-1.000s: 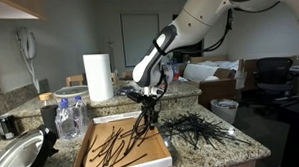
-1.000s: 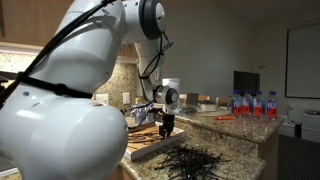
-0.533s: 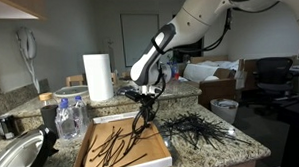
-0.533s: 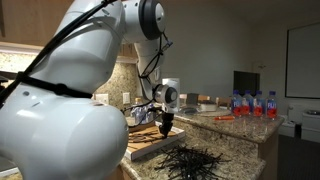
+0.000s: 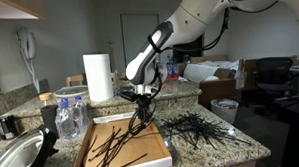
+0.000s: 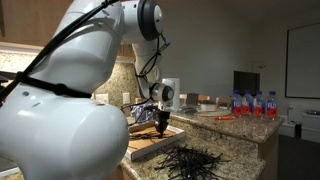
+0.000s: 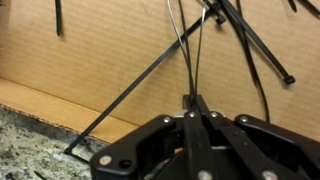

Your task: Pick up some of the black cables from the box and put them on the counter

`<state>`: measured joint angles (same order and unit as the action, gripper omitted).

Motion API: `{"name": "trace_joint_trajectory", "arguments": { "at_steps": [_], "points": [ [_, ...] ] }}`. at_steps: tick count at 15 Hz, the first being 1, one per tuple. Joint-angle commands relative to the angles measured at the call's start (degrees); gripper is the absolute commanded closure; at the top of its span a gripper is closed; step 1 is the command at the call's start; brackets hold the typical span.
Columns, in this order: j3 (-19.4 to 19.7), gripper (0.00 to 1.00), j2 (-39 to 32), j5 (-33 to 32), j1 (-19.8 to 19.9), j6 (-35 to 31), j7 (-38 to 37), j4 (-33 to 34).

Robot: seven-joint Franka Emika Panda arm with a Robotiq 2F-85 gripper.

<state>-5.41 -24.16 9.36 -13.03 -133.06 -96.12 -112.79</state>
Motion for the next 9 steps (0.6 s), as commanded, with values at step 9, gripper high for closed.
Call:
{"name": "trace_joint_trajectory", "arguments": {
  "at_steps": [9],
  "points": [
    [0.8, 1.00, 13.3, -4.5, -2.1, 0.4, -2.7, -8.7]
  ]
}}
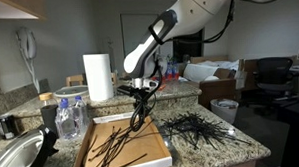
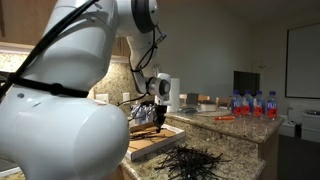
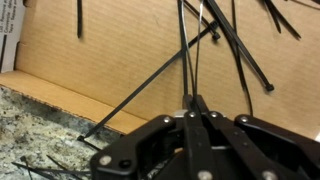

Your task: Pick up some of the black cables from the box and put them on the counter

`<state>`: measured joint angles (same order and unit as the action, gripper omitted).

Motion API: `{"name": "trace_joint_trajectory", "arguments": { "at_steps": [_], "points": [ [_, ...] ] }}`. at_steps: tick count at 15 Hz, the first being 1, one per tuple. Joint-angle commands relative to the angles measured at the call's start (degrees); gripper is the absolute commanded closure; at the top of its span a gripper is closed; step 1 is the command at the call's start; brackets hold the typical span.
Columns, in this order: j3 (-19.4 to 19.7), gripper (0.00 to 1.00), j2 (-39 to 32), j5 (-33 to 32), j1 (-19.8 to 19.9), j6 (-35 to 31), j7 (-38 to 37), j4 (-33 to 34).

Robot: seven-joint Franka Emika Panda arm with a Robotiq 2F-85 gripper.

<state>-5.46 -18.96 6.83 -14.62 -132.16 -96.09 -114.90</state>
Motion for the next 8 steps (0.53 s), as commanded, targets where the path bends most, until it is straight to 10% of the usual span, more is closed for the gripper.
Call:
{"name": "trace_joint_trajectory", "arguments": {
  "at_steps": [1, 8],
  "points": [
    [0.8, 1.00, 10.0, -2.2, -0.1, -0.4, -3.5, -7.9],
    [2.4, 1.00, 23.9, 5.2, 6.3, -7.3, -5.6, -24.7]
  ]
}}
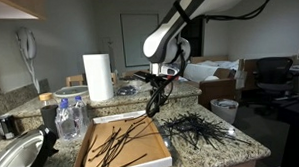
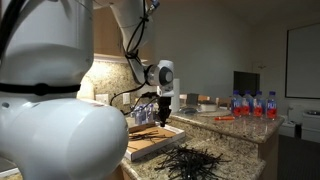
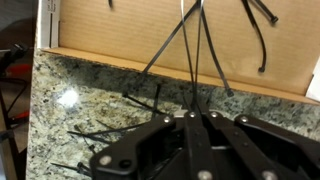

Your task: Pick up some of the black cables from the box and put them on the counter

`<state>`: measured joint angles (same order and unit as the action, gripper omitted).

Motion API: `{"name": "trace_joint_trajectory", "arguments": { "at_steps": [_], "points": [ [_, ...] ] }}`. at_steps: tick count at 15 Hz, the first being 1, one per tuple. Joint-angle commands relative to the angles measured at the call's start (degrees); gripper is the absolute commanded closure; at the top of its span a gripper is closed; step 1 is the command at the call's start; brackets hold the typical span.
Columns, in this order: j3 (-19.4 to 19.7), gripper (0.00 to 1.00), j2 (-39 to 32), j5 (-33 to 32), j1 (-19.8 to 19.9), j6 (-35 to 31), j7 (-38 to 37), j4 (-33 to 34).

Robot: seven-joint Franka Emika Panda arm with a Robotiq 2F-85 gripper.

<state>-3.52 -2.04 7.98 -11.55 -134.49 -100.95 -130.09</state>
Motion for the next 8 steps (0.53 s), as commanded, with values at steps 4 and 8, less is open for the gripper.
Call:
{"name": "trace_joint_trajectory", "arguments": {
  "at_steps": [4, 8],
  "points": [
    [3.5, 1.00, 12.9, 10.7, 8.4, -10.2, 1.5, -18.5],
    [7.8, 1.00, 15.9, 18.5, 12.6, -15.0, 5.0, -23.8]
  ]
}}
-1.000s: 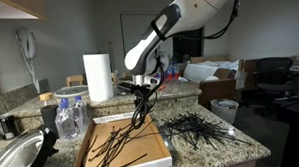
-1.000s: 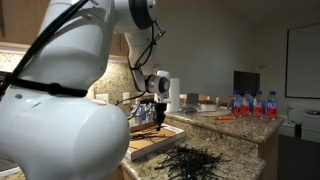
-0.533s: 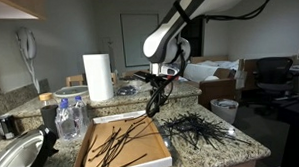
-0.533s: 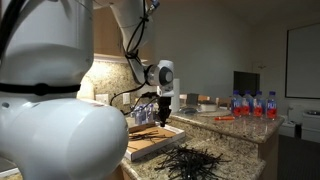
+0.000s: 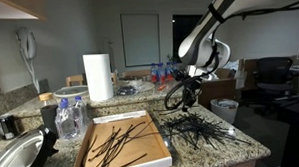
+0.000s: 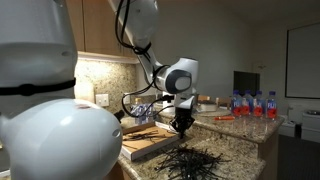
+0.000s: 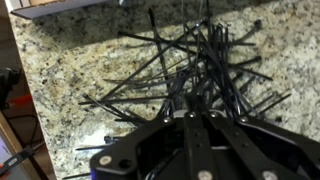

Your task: Pick up some of the black cables from the box and put them on the counter

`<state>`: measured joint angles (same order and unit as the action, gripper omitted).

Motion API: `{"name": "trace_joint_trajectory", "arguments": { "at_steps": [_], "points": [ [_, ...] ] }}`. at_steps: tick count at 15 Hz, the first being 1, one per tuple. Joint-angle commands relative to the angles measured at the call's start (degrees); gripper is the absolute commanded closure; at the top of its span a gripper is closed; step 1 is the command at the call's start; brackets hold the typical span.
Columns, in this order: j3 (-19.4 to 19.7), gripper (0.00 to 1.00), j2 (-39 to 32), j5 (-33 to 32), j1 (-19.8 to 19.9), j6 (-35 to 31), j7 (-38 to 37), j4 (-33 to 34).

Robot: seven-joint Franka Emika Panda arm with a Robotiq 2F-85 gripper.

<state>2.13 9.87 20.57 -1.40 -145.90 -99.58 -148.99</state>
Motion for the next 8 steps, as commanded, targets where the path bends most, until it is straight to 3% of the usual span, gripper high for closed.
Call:
{"name": "trace_joint_trajectory", "arguments": {
  "at_steps": [1, 8],
  "points": [
    [3.1, 1.00, 4.4, 7.4, 3.2, -4.2, 4.5, -5.5],
    [7.7, 1.00, -0.8, 21.6, 4.3, -5.5, 17.8, -3.2]
  ]
}}
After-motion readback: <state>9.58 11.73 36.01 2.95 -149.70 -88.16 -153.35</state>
